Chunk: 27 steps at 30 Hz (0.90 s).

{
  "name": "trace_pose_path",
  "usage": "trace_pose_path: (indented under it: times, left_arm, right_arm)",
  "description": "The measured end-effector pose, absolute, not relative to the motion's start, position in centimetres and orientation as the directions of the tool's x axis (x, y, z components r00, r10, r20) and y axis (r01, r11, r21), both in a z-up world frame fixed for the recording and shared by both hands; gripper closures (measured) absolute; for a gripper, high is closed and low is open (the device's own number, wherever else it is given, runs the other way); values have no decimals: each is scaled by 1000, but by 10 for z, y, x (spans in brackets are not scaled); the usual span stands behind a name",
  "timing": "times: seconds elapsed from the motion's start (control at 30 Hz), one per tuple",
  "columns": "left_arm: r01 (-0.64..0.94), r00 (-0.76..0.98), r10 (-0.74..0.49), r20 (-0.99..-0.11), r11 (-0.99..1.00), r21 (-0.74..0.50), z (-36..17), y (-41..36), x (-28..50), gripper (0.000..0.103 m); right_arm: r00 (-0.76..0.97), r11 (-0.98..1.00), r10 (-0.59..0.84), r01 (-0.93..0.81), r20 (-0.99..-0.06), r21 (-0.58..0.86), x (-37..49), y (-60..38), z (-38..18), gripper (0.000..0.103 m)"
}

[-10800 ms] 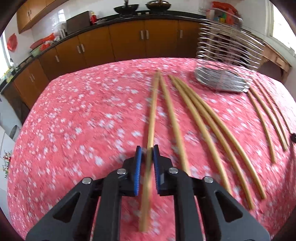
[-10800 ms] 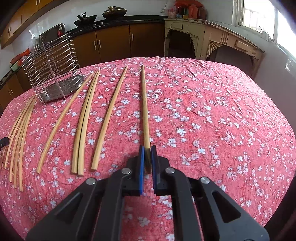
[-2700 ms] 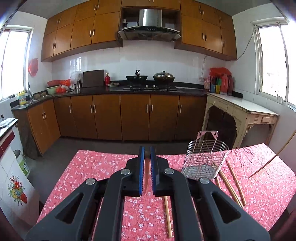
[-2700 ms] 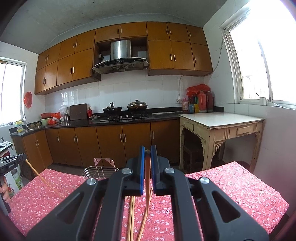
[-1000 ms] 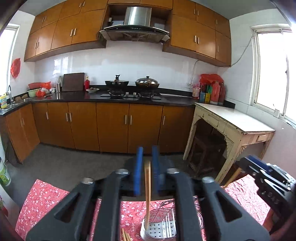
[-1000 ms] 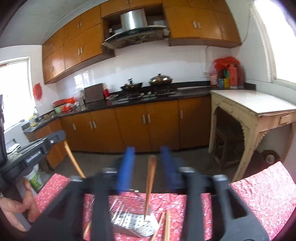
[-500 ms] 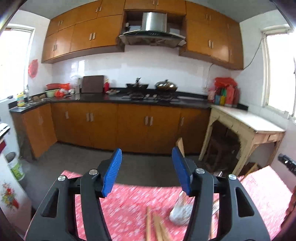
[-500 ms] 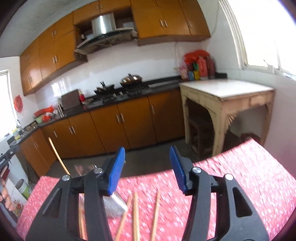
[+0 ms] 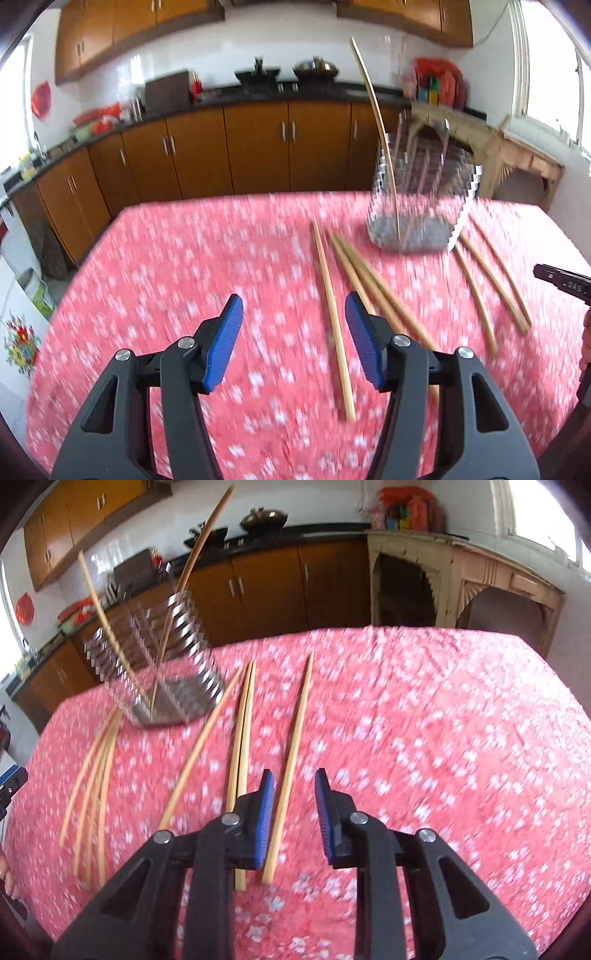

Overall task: Organize utensils
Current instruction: 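Close the right tool on another chopstick while the left tool approaches one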

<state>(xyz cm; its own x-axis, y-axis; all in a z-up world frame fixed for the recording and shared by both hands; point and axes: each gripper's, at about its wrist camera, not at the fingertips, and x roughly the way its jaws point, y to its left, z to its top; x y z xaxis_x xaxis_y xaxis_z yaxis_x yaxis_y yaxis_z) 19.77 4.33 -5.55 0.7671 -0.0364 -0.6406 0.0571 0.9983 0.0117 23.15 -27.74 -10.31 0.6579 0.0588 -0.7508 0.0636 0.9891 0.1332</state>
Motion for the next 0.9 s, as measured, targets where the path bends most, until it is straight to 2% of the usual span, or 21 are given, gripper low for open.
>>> trace_pose_path:
  times: [0.27, 0.3, 0.37, 0.5, 0.67, 0.73, 0.77, 0.83, 0.9]
  left_arm:
    - [84, 729, -59, -682, 996, 5, -82, 35, 184, 45]
    - [89, 724, -62, -687, 996, 4, -84, 34, 183, 45]
    - [95, 711, -63, -700, 995, 6, -87, 30, 185, 45]
    - [110, 672, -78, -737, 994, -4, -98, 23, 192, 47]
    - [116, 638, -60, -768, 993, 19, -110, 10, 202, 63]
    - [112, 613, -50, -788, 993, 25, -116, 7, 210, 82]
    - [106, 609, -40, -792, 994, 31, -118, 6, 213, 83]
    - [92, 614, -10, -790, 994, 59, -118, 4, 220, 95]
    - [74, 607, 1, -795, 996, 57, -117, 8, 230, 95]
  right_arm:
    - [614, 995, 32, 59, -789, 86, 234, -256, -130, 81]
    - [607, 994, 32, 61, -794, 87, 234, -255, -133, 83]
    - [618, 997, -1, 59, -786, 45, 234, -252, -136, 93]
    - [619, 991, -35, 124, -785, 53, 235, -274, -138, 95]
    - [617, 978, -46, 188, -785, 91, 237, -301, -135, 95]
    - [617, 979, -47, 183, -785, 86, 237, -302, -136, 95]
    - [617, 980, -48, 181, -785, 83, 238, -302, -136, 95]
    - [619, 980, -51, 180, -784, 79, 242, -303, -137, 95]
    - [619, 980, -58, 185, -784, 74, 253, -306, -137, 95]
